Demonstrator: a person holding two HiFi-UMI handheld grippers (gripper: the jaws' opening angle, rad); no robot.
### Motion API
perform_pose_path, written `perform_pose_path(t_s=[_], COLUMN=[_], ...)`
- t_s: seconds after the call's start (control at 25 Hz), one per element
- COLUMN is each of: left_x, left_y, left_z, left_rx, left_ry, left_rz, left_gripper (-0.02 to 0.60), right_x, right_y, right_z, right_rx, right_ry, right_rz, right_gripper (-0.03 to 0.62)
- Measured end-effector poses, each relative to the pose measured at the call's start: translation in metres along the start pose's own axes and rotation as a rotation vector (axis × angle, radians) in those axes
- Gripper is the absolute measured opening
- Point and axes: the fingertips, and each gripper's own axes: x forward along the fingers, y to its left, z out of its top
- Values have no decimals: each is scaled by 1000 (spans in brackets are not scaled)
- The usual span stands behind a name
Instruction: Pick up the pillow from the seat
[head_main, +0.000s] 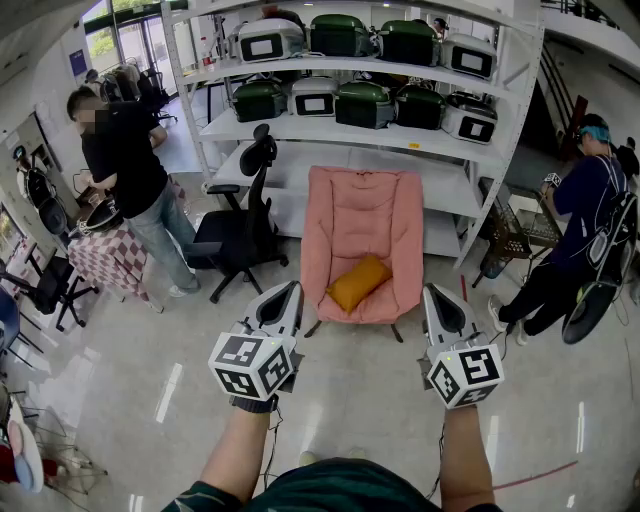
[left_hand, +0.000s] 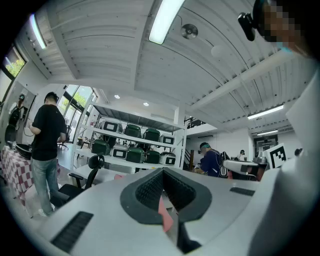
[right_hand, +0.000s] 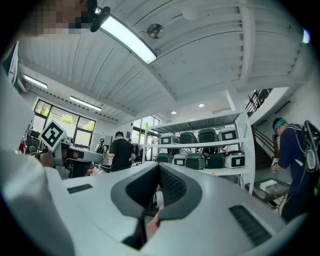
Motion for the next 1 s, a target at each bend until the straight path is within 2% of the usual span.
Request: perform_pose_path(t_s=[1.0], left_x=[-2], left_y=[-21], left_z=[-3], left_rx=[12], left_ry=[-4], left_rz=[-7], left_gripper=[0], right_x=[-16], right_y=[-9], right_z=[-1], right_rx=[49], right_ry=[-29], right_rz=[14], right_gripper=[3])
